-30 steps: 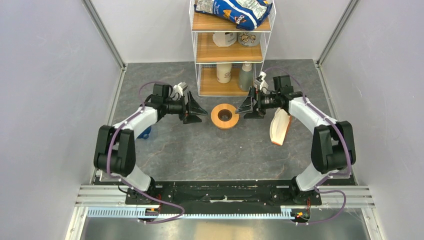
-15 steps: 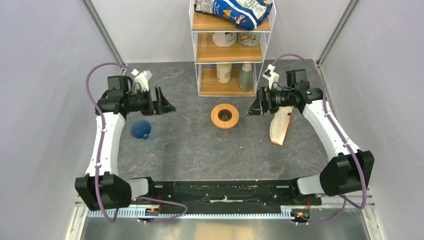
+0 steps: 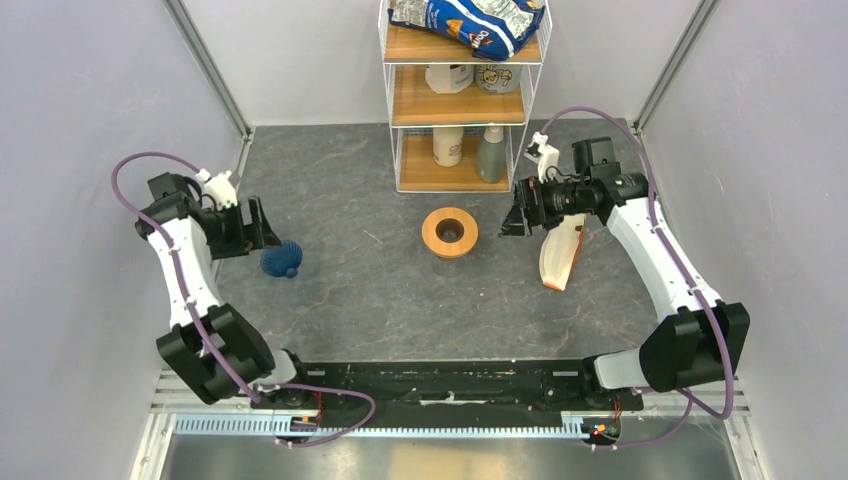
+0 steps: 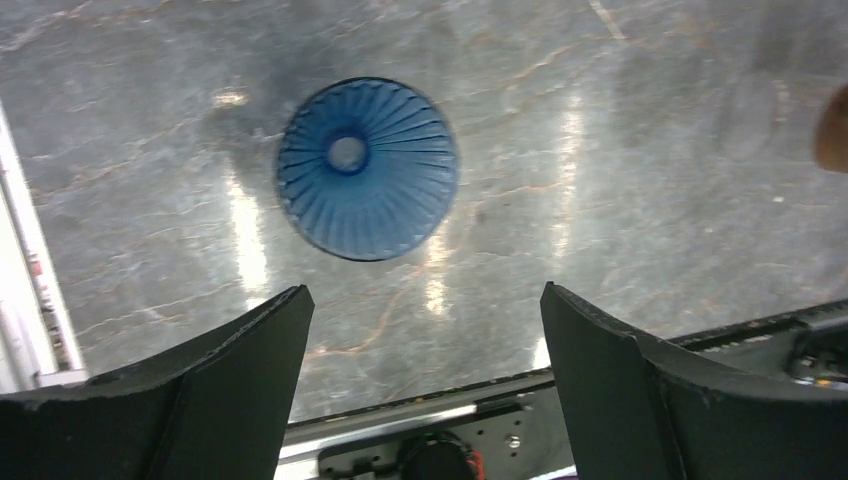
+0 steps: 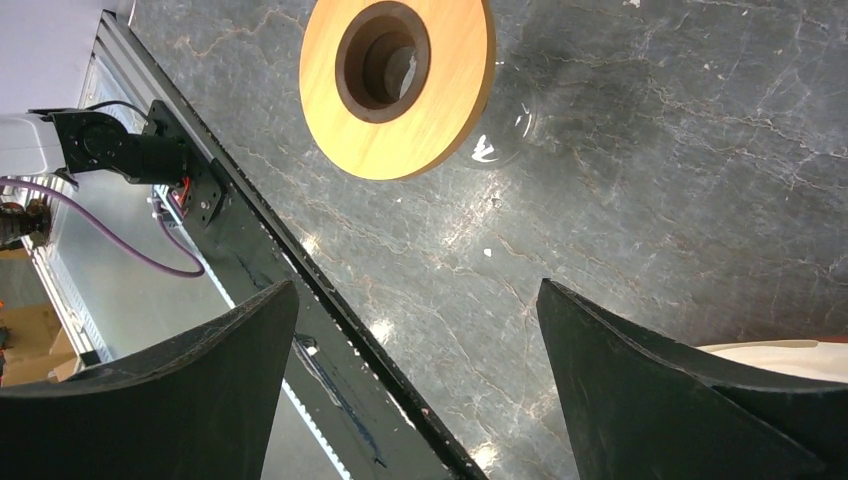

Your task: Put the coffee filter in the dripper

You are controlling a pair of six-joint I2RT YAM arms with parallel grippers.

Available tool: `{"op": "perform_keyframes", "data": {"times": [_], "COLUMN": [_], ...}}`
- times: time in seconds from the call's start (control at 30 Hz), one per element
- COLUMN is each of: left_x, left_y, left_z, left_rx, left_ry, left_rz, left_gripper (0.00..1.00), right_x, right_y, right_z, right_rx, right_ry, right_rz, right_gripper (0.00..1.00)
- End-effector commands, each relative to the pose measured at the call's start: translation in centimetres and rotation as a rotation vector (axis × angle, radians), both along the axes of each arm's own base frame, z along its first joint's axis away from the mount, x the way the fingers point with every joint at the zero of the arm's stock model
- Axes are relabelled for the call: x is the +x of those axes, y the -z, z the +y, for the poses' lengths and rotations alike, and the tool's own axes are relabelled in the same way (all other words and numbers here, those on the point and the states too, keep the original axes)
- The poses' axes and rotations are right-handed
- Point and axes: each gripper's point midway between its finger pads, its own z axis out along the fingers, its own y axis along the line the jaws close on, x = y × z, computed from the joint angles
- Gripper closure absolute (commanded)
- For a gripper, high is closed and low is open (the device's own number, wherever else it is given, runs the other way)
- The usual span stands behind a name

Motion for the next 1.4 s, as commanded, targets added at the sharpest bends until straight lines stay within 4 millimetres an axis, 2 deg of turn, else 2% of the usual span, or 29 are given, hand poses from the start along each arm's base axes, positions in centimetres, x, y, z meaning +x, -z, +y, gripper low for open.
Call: {"op": "perform_keyframes", "data": {"times": [0.0, 0.3, 0.5, 0.73, 0.97, 1.07, 1.1, 1.13, 1.23, 1.37], "left_x": [0.3, 2.1, 3.4, 3.8, 3.4, 3.2, 3.3, 3.3, 3.5, 4.0], "left_y": [2.6, 6.5, 7.8, 10.4, 11.9, 11.5, 11.1, 10.4, 8.0, 3.2], "left_z": [3.8, 6.6, 6.0, 5.8, 4.9, 4.4, 4.1, 3.8, 2.4, -1.9], "left_rx": [0.142, 0.125, 0.047, 0.003, -0.035, -0.039, -0.043, -0.042, -0.017, 0.009], "left_ry": [-0.002, -0.098, -0.085, -0.097, -0.086, -0.084, -0.085, -0.084, -0.054, 0.001], "left_rz": [0.023, 0.071, 0.058, 0.086, 0.11, 0.1, 0.093, 0.081, 0.046, 0.022], "left_gripper": [0.11, 0.29, 0.37, 0.44, 0.64, 0.82, 0.92, 0.97, 0.98, 0.98], "right_x": [1.2, 1.0, 0.8, 1.0, 1.3, 1.6, 1.7, 1.7, 1.8, 1.4], "right_y": [-1.6, -2.4, -2.3, -2.1, -2.3, -2.6, -2.7, -2.8, -3.4, -4.3], "right_z": [0.0, 0.5, 0.6, 0.5, 0.5, 0.5, 0.5, 0.4, 0.3, 0.1], "right_rx": [0.002, 0.035, 0.044, 0.038, 0.035, 0.031, 0.029, 0.027, 0.023, 0.019], "right_ry": [0.009, -0.014, -0.021, -0.018, -0.015, -0.011, -0.008, -0.005, 0.011, 0.017], "right_rz": [-0.06, -0.07, -0.062, -0.06, -0.061, -0.068, -0.07, -0.071, -0.076, -0.07], "right_gripper": [0.03, 0.03, 0.03, 0.03, 0.03, 0.03, 0.03, 0.03, 0.03, 0.03]}}
